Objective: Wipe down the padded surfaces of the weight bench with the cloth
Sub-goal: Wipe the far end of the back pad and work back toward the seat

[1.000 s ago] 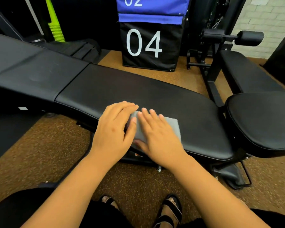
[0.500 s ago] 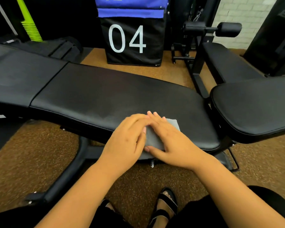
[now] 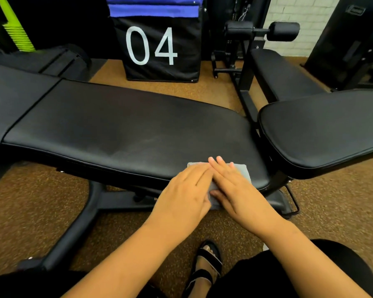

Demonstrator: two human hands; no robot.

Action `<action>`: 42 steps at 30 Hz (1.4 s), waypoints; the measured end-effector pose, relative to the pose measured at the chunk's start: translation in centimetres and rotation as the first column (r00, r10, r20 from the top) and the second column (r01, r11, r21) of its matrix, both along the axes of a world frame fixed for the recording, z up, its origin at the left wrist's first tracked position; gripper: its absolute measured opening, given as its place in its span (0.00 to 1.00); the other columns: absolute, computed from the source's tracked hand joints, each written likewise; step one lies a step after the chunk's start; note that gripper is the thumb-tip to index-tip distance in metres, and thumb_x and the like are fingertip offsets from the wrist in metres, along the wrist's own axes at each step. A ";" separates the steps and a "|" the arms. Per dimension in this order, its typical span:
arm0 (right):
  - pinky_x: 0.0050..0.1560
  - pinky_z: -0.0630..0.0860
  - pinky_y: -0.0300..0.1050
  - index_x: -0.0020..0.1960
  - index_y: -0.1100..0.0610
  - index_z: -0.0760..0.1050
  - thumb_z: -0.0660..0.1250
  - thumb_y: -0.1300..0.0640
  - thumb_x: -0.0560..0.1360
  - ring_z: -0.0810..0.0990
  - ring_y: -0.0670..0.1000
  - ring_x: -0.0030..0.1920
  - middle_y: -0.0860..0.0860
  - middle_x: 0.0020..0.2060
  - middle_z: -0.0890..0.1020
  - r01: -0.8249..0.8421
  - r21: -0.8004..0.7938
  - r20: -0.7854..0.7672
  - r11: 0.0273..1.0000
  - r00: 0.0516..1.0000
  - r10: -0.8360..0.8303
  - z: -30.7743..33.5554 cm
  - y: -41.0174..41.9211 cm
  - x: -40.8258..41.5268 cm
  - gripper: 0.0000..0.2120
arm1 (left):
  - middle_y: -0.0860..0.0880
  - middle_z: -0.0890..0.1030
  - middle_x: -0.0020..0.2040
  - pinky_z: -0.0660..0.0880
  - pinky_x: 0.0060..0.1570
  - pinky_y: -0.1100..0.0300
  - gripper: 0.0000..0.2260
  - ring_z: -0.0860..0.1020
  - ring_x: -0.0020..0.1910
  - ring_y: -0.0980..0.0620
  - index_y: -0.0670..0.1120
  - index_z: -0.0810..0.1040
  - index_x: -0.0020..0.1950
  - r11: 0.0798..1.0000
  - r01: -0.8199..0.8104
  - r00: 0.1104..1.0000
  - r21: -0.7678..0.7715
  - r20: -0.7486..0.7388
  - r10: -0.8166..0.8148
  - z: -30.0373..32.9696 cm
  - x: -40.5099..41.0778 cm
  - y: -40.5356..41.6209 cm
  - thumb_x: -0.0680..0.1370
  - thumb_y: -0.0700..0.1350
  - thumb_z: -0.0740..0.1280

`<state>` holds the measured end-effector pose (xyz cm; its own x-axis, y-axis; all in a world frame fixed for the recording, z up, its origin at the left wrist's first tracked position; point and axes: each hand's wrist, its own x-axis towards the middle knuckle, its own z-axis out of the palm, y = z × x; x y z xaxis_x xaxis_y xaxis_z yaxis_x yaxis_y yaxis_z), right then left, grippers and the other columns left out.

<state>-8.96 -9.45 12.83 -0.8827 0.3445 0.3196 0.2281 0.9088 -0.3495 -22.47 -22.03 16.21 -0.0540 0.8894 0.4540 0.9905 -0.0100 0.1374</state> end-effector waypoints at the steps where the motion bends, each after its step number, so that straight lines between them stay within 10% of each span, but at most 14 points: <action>1: 0.77 0.47 0.43 0.77 0.59 0.58 0.57 0.49 0.80 0.53 0.49 0.78 0.52 0.77 0.59 -0.019 -0.008 -0.011 1.000 1.000 0.019 0.0 0.4 0.5 0.28 | 0.45 0.78 0.62 0.61 0.69 0.60 0.20 0.72 0.63 0.51 0.39 0.77 0.62 1.000 0.002 1.000 0.001 0.029 -0.002 -0.1 -0.2 -0.1 0.70 0.39 0.70; 9: 0.72 0.66 0.54 0.68 0.58 0.74 0.64 0.50 0.78 0.69 0.49 0.72 0.51 0.70 0.73 0.103 0.021 -0.213 0.994 0.972 -0.096 -1.9 1.8 4.5 0.21 | 0.44 0.79 0.61 0.63 0.68 0.59 0.15 0.75 0.61 0.49 0.39 0.80 0.58 0.998 -0.044 0.998 -0.035 0.036 0.046 -0.2 -0.8 -0.5 0.71 0.37 0.71; 17: 0.76 0.53 0.52 0.69 0.57 0.72 0.58 0.54 0.78 0.64 0.46 0.73 0.50 0.68 0.75 0.081 -0.012 -0.223 0.997 0.971 -0.081 -0.3 -2.0 -1.6 0.21 | 0.43 0.73 0.70 0.65 0.68 0.56 0.22 0.69 0.69 0.48 0.39 0.71 0.70 0.996 -0.043 0.998 0.076 0.045 0.040 -1.7 1.5 -0.2 0.77 0.41 0.58; 24: 0.77 0.48 0.51 0.74 0.55 0.65 0.66 0.52 0.78 0.57 0.52 0.77 0.50 0.74 0.66 0.096 -0.025 -0.157 0.995 0.983 -0.098 -1.1 -1.3 0.3 0.27 | 0.43 0.76 0.67 0.66 0.68 0.48 0.19 0.74 0.67 0.42 0.40 0.75 0.68 0.972 -0.151 0.936 0.178 -0.292 0.198 -4.0 -2.8 0.2 0.83 0.50 0.57; 32: 0.74 0.59 0.52 0.72 0.56 0.69 0.62 0.51 0.81 0.65 0.55 0.74 0.52 0.71 0.71 0.322 0.129 -0.303 0.938 0.913 -0.272 -3.8 -2.8 -1.1 0.21 | 0.43 0.82 0.57 0.69 0.58 0.47 0.14 0.77 0.57 0.39 0.40 0.81 0.55 0.847 -0.404 0.886 0.346 -0.082 0.457 -0.2 -9.2 -2.9 0.81 0.46 0.59; 42: 0.72 0.60 0.53 0.71 0.56 0.68 0.56 0.50 0.82 0.67 0.56 0.72 0.54 0.70 0.72 0.404 0.215 -0.368 0.889 0.877 -0.309 -5.0 -2.7 -1.8 0.20 | 0.46 0.79 0.65 0.69 0.65 0.49 0.18 0.76 0.66 0.45 0.44 0.78 0.66 0.964 -0.111 0.919 0.241 -0.344 0.192 -3.0 -6.1 -1.5 0.82 0.51 0.60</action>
<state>-10.76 -12.17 7.85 -0.5517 0.4716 0.6880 0.4757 0.8554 -0.2048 -28.54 -23.58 13.21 0.0230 0.7637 0.6451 0.9633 0.1556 -0.2186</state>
